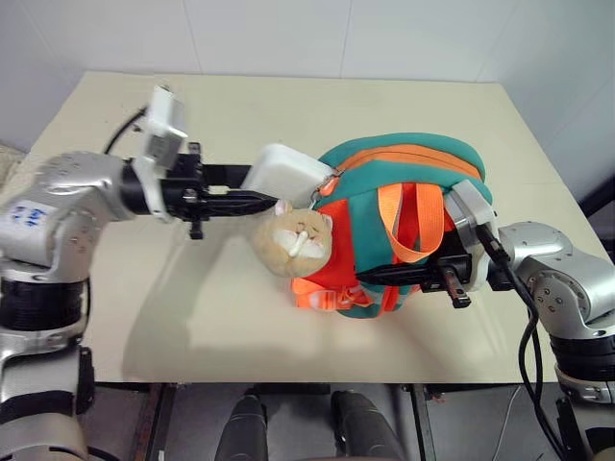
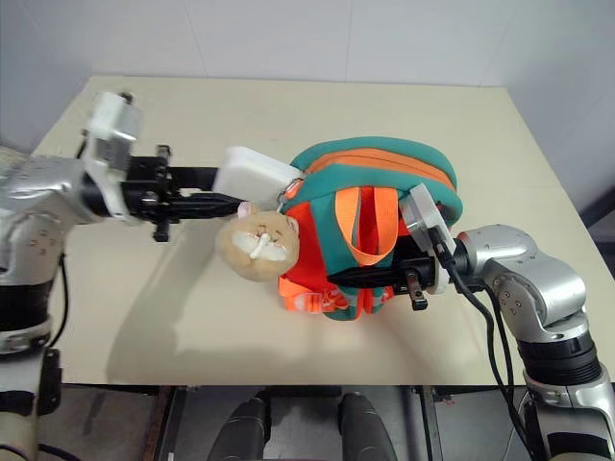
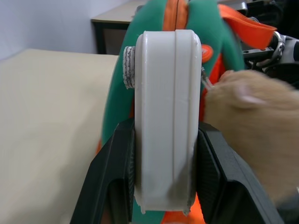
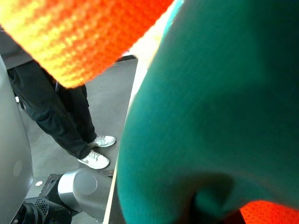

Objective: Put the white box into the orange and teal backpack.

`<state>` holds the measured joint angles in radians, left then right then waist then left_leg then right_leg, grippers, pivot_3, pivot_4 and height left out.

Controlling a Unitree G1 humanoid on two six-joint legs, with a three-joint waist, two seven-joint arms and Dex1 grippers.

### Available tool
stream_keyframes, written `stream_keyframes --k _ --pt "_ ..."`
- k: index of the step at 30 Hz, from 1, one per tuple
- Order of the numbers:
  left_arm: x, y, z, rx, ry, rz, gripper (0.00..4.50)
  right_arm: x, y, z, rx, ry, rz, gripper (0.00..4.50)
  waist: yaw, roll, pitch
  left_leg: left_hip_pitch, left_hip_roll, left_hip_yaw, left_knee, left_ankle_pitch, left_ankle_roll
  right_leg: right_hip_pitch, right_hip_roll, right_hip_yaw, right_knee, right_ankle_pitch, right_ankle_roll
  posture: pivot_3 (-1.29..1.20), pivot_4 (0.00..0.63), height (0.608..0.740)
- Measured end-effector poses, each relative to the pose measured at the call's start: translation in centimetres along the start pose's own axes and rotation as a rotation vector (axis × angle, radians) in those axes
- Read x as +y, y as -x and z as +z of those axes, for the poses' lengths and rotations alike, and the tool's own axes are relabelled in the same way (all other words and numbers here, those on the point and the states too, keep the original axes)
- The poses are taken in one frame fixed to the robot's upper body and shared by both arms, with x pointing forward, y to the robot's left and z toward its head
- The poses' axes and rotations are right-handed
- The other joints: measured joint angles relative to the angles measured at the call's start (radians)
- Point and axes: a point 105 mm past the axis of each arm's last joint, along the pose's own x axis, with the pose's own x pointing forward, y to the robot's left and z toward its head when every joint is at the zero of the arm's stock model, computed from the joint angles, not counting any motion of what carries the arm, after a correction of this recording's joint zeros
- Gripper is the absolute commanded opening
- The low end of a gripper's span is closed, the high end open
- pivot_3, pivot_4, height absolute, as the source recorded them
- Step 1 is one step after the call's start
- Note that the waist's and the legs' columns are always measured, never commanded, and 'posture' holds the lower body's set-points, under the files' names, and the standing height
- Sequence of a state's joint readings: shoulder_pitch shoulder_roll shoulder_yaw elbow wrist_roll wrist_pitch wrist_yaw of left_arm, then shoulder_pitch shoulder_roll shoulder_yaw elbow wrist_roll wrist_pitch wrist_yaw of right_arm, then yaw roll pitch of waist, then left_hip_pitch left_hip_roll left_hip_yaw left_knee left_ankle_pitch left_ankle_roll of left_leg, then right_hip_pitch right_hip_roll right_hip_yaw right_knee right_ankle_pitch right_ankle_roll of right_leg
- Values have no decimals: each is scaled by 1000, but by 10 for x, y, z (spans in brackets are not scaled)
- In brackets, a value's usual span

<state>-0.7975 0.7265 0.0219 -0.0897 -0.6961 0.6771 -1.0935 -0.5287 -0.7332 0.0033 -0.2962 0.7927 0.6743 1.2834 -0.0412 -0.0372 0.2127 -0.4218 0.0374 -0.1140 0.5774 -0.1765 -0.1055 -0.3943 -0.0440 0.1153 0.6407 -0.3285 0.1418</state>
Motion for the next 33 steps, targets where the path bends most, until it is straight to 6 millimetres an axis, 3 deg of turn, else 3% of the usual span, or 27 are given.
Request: stream_keyframes --k 7,20,30,33 --pt "9 -35 -22 -13 73 -19 1327 -3 -1 0 -12 2 -11 3 2 0 0 0 0 0 2 0 0 0 0 0 2 0 0 0 150 740" --pt "13 -59 -36 67 83 -27 1327 -4 -2 0 -14 5 -30 3 9 0 0 0 0 0 2 0 0 0 0 0 3 0 0 0 150 740" --pt "15 -64 -40 127 91 -10 4345 -5 -2 -1 -10 9 -34 3 9 0 0 0 0 0 3 0 0 0 0 0 3 0 0 0 150 740" --pt "16 -62 -40 130 86 0 4500 -4 -4 -1 -12 10 -30 3 9 0 0 0 0 0 3 0 0 0 0 0 3 0 0 0 150 740"
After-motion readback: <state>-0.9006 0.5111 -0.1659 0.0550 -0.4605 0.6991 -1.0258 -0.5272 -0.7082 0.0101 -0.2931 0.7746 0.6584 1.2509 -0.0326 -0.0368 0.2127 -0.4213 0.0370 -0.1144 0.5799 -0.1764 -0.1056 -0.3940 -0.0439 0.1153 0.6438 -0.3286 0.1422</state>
